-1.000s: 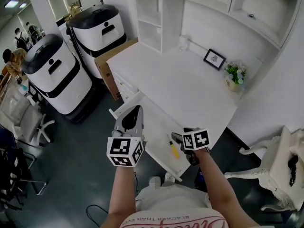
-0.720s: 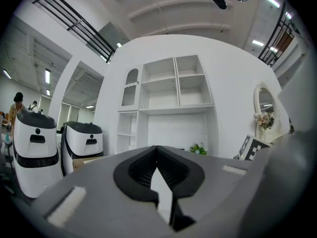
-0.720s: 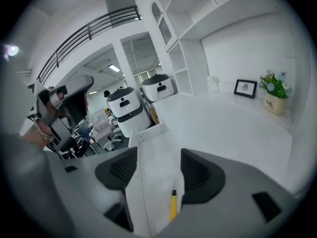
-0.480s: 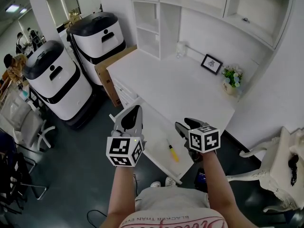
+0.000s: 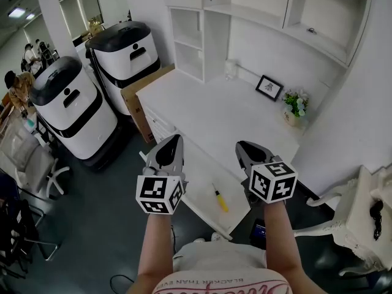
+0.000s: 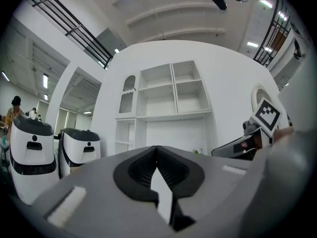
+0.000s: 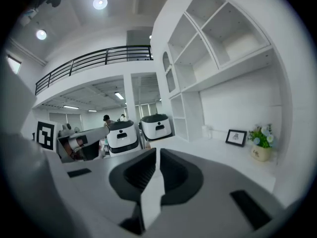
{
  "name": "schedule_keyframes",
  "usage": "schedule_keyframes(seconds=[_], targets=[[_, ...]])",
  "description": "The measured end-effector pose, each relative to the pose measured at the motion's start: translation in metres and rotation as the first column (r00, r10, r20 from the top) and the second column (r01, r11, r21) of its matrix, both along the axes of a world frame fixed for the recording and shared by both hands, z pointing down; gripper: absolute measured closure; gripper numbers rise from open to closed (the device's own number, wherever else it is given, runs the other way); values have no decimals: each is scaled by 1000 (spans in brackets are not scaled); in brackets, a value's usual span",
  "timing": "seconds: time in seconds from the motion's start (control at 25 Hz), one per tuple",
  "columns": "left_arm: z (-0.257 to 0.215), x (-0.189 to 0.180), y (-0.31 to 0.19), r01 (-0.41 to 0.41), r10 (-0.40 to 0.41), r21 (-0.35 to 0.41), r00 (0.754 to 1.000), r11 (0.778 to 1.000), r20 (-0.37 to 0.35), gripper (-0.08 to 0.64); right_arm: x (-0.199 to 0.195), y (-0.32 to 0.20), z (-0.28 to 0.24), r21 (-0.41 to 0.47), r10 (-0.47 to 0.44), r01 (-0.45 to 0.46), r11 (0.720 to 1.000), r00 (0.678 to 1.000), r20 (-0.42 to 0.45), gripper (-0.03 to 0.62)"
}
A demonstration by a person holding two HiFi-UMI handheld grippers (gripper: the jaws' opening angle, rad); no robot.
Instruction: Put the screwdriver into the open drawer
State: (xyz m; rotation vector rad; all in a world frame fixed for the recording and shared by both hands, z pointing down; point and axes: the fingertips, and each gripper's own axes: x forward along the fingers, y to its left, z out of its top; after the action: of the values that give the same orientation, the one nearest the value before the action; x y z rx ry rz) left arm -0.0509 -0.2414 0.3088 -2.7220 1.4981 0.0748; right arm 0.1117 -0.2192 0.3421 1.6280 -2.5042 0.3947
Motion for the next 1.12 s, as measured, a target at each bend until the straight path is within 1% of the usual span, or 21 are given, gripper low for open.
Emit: schedule_keyframes(seconds=[0.08, 0.16, 0.32, 0.44, 0.56, 0.76, 0.88, 0.96, 1.04, 1.12], targets=[[-5, 1, 0, -2, 2, 11, 1000, 1000, -1, 551, 5, 3, -14, 40, 12, -11, 999, 1000, -11, 582], [-10, 1, 0, -4, 4, 23, 1000, 1000, -1, 551, 8, 7, -29, 84, 10, -7, 996, 999, -39, 584], [-25, 2, 1, -9, 9, 49, 1000, 999, -9, 551, 14, 15, -58, 191, 8, 24, 981, 986, -169, 584], [-37, 1, 2, -10, 11, 79, 1000, 997, -6, 551, 18, 24, -81, 266, 11, 50, 963, 975, -221, 584], [-48, -2, 2, -6, 7, 101, 1000, 995, -9, 551, 24, 33, -100, 323, 33, 40, 945, 976, -216, 584], [-71, -5, 6, 6, -15, 176, 999, 984, 50, 551, 27, 49, -127, 418, 75, 22, 908, 974, -213, 584], [-86, -9, 10, 15, -28, 215, 998, 977, 58, 551, 25, 58, -142, 472, 110, 11, 881, 967, -228, 584], [-96, -12, 14, 18, -31, 242, 998, 970, 51, 551, 29, 62, -151, 503, 155, -30, 864, 965, -209, 584], [-106, -14, 17, 19, -32, 268, 999, 963, 43, 551, 36, 65, -158, 527, 206, -87, 846, 964, -171, 584], [-112, -15, 20, 19, -32, 284, 999, 959, 43, 551, 40, 67, -159, 534, 233, -116, 837, 960, -157, 584]])
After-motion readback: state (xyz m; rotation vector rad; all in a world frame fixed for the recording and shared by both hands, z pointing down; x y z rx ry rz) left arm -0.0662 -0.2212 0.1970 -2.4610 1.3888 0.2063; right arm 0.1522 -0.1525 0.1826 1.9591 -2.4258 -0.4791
